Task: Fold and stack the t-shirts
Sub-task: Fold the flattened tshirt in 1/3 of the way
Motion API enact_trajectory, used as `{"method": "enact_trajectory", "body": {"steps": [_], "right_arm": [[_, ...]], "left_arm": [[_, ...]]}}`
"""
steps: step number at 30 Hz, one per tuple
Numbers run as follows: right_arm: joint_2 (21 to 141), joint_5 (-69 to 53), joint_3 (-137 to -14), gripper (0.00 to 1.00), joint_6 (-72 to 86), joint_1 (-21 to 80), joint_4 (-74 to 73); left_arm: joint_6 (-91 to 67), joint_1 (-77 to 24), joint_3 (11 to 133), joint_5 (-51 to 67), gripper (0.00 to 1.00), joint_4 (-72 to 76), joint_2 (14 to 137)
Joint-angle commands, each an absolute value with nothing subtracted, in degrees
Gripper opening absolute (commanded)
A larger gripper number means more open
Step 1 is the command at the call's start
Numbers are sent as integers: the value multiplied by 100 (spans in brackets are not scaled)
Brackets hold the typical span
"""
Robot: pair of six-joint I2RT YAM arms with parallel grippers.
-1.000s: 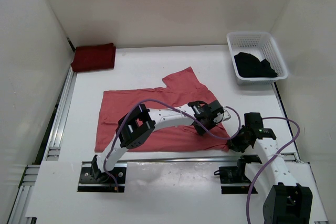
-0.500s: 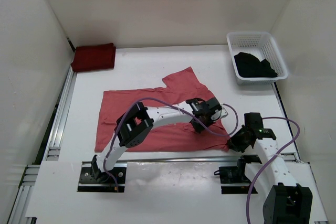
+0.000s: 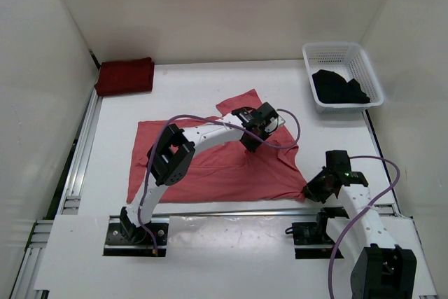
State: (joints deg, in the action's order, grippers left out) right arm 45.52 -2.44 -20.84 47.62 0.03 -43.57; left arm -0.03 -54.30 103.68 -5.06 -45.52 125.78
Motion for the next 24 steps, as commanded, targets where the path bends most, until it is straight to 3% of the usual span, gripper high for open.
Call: {"method": "enact_trajectory", "body": {"steps": [1, 5, 7, 8, 13, 15, 16, 20, 24], "right_arm": [[4614, 53, -2004, 26, 4711, 9, -4377], [4667, 53, -2004, 26, 4711, 9, -4377], [4667, 53, -2004, 29, 4711, 9, -4377], [4667, 53, -2004, 32, 4711, 9, -4377], [4526, 105, -2065, 34, 4772, 9, -4438], [4299, 176, -2258, 44, 4772, 9, -4561], [4202, 176, -2320, 56, 4833, 9, -4562], [3693, 586, -2881, 58, 4720, 62, -4675], [4024, 581, -3742, 58, 4150, 132, -4413]], "left_arm": [[0, -5467, 10468, -931, 20, -4693, 12357], [0, -5467, 10468, -1160, 23, -4746, 12480], [0, -5467, 10468, -1108, 34, -4746, 12480], [0, -5467, 10468, -1107, 46, -4798, 12480], [0, -5467, 10468, -1406, 68, -4852, 12533], [0, -5467, 10468, -1660, 75, -4852, 12533], [0, -5406, 10529, -1661, 79, -4912, 12533], [0, -5283, 10600, -1723, 80, -5054, 12332], [0, -4924, 10495, -1600, 85, -5185, 11709]]}}
